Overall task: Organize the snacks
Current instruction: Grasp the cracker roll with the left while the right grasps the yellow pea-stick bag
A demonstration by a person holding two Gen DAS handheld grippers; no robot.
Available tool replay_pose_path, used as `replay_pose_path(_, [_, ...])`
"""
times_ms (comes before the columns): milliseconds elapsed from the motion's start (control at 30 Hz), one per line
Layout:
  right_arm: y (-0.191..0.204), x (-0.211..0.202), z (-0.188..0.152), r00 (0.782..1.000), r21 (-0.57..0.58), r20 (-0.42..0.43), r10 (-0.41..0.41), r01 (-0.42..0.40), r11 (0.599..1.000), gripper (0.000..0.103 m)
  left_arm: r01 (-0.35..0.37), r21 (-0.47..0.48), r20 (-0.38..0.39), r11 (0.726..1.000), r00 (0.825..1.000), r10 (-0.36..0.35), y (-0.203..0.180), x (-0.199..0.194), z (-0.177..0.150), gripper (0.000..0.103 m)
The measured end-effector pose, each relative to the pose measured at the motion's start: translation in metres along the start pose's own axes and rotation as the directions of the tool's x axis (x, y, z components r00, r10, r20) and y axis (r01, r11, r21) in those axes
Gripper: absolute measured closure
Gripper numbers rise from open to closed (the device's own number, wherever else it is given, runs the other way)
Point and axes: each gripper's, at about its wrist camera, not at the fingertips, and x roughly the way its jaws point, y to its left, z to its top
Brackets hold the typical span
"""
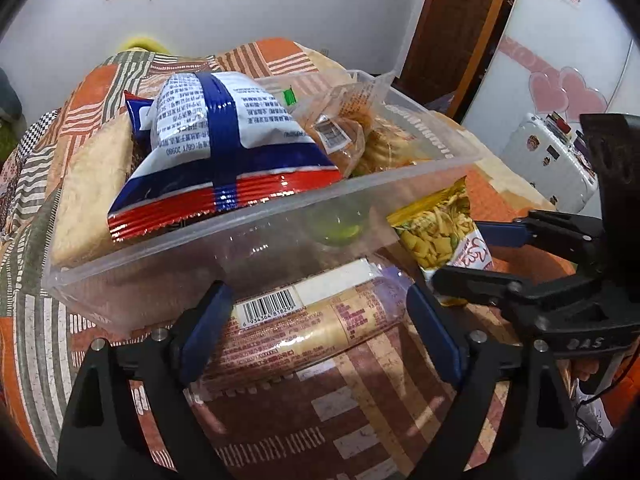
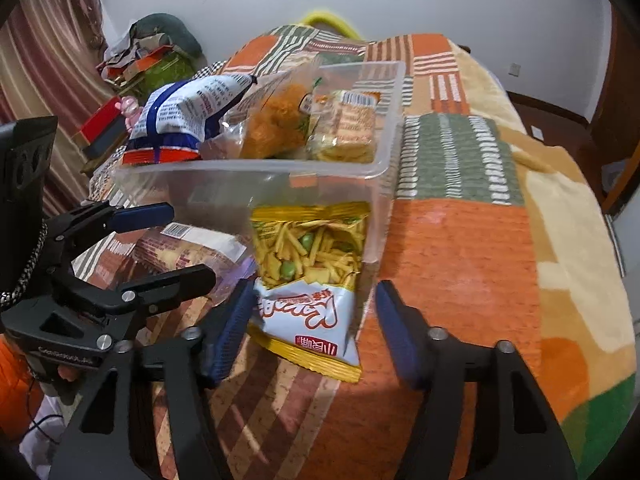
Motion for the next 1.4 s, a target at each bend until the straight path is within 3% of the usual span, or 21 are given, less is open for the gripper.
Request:
replay_pose_path(67, [0.001, -0.002, -0.001, 1.000, 0.000, 0.005, 0.018, -0.018, 1.000, 0.059, -0.001, 0.020, -0.014, 1.000, 1.000, 0.001, -0.005, -0.001, -0.004, 0.014])
replay_pose_path(267, [0.002, -0.008, -0.007, 1.000, -0.006, 0.025, 0.003, -0.003, 1.000, 0.065, -0.048, 0.083, -0.027, 0.995, 0.998, 0.050, -0.021, -0.010, -0.022, 0.014])
replay_pose_path(500, [-0.003, -0.019, -0.018, 1.000, 0.004, 0.026, 0.015, -0.015, 1.000, 0.066, 0.024, 0.015, -0.051, 1.000, 0.998, -0.023, -0.022, -0.030, -0.034, 0.014])
replay_pose_path(633, [-0.006, -0.026, -0.024, 1.000, 0.006, 0.030, 0.011, -0.011, 1.000, 0.066, 0.016, 0.008, -0.046, 1.000, 0.999, -0.016, -0.017, -0.039, -0.036, 0.014])
replay_pose_path(833, [-0.006, -0.032, -0.028, 0.999, 0.003, 0.034, 0.004, -0.004, 1.000, 0.066, -0.031, -0.047, -0.042, 0.998, 0.999, 0.029, 0.005, -0.023, -0.021, 0.014])
replay_pose_path(933, [-0.005, -0.033, -0.029, 0.999, 0.007, 0.038, 0.005, -0.005, 1.000, 0.066, 0.006, -0.079, -0.077, 0.997, 0.997, -0.012, 0.012, -0.007, -0.022, 0.024])
replay_pose_path(1067, [-0.005, -0.033, -0.030, 0.999, 0.020, 0.050, 0.001, -0.002, 1.000, 0.067, -0.018, -0.037, -0.052, 0.999, 0.999, 0.016, 0.003, -0.007, -0.028, 0.035])
replay_pose_path(1133, [-0.003, -0.033, -0.031, 0.999, 0.019, 0.054, 0.000, -0.001, 1.000, 0.068, -0.002, -0.028, -0.049, 1.000, 0.999, 0.001, -0.002, -0.012, -0.031, 0.050])
replay_pose_path(1200, [0.000, -0.033, -0.032, 0.998, 0.021, 0.059, 0.005, -0.007, 1.000, 0.069, 0.006, -0.011, -0.049, 1.000, 0.999, -0.007, -0.007, -0.016, -0.034, 0.058])
replay_pose_path(1400, [0.004, -0.034, -0.033, 0.997, 0.022, 0.067, 0.023, -0.024, 0.999, 0.071, -0.037, -0.021, -0.022, 0.999, 0.999, 0.036, -0.014, -0.030, -0.046, 0.058])
